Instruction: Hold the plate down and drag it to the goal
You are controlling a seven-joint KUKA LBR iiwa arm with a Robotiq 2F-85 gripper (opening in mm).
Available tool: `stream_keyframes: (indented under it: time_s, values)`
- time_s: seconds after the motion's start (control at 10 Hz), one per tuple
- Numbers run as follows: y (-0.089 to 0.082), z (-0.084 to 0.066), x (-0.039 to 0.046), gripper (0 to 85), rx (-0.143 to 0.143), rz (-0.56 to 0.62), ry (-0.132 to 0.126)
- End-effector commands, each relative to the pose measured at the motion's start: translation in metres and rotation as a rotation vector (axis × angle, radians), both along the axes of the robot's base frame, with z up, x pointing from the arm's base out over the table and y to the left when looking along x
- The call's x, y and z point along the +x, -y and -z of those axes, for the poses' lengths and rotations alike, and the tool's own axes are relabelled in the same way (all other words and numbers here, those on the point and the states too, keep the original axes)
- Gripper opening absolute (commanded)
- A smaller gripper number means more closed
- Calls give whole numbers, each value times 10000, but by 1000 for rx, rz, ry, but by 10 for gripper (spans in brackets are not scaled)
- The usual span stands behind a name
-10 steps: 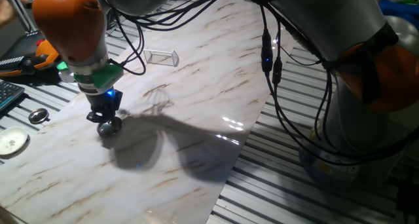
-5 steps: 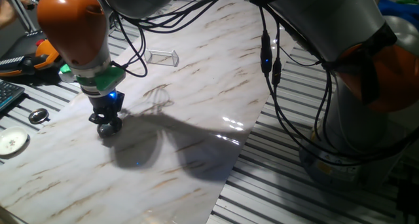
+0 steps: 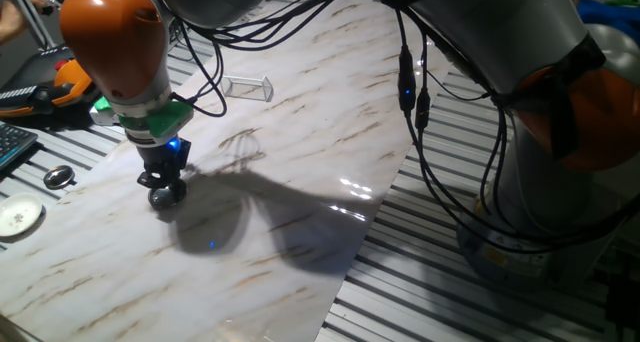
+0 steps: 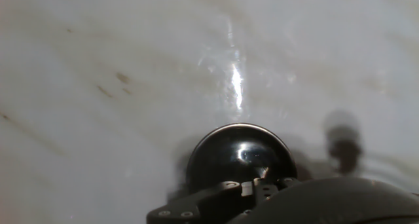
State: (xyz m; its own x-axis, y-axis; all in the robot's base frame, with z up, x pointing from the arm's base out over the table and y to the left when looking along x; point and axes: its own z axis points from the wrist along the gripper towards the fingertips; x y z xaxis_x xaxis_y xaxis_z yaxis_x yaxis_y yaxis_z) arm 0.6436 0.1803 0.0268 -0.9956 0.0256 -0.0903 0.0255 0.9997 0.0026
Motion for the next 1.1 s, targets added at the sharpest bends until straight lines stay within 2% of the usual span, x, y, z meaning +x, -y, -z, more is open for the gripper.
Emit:
stream_keyframes:
  time_s: [0.0, 1.0]
  values:
    - [6, 4, 0, 0, 0, -2, 0]
    - [212, -10, 72, 0, -12, -29, 10]
